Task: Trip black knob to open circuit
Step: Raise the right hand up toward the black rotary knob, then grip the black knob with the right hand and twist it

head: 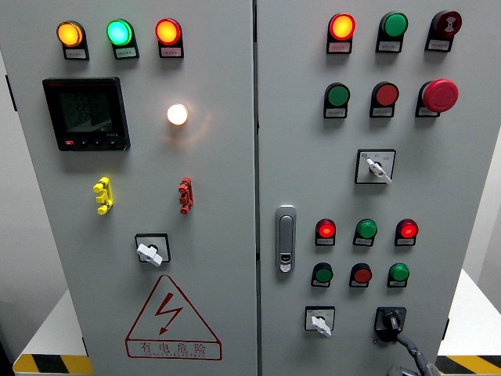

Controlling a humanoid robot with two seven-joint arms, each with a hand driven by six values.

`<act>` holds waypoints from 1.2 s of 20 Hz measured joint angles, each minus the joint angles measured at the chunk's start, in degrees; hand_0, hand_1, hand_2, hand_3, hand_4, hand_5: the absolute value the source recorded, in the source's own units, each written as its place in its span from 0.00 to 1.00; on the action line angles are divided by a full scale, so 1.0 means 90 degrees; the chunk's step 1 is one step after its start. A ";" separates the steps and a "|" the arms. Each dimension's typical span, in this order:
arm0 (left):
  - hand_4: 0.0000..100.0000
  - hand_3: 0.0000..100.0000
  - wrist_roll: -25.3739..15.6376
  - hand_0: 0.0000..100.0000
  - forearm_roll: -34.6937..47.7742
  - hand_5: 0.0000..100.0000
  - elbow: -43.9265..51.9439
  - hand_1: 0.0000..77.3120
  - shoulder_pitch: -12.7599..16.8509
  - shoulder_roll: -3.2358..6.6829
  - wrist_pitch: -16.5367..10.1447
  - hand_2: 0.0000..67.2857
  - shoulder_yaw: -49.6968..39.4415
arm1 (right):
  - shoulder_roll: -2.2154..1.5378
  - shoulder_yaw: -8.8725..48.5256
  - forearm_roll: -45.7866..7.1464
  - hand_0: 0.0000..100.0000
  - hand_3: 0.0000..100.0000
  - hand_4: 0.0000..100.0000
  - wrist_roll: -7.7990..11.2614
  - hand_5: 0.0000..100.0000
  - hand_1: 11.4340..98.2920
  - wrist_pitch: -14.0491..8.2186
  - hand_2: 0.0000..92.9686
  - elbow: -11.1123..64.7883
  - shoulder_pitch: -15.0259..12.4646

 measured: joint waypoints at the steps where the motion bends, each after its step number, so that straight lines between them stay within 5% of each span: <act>1: 0.07 0.21 0.0000 0.00 0.0000 0.02 0.0000 0.04 0.0000 0.0000 0.0000 0.19 0.0000 | 0.0001 0.0000 0.0000 0.98 0.94 0.95 -0.0001 1.00 0.94 0.0000 0.06 0.0005 0.0000; 24: 0.07 0.21 0.0000 0.00 0.0000 0.02 0.0000 0.04 0.0001 0.0003 0.0000 0.19 0.0000 | 0.0005 -0.0215 0.0012 1.00 0.95 0.97 -0.0152 1.00 0.92 0.0014 0.06 0.0050 0.0126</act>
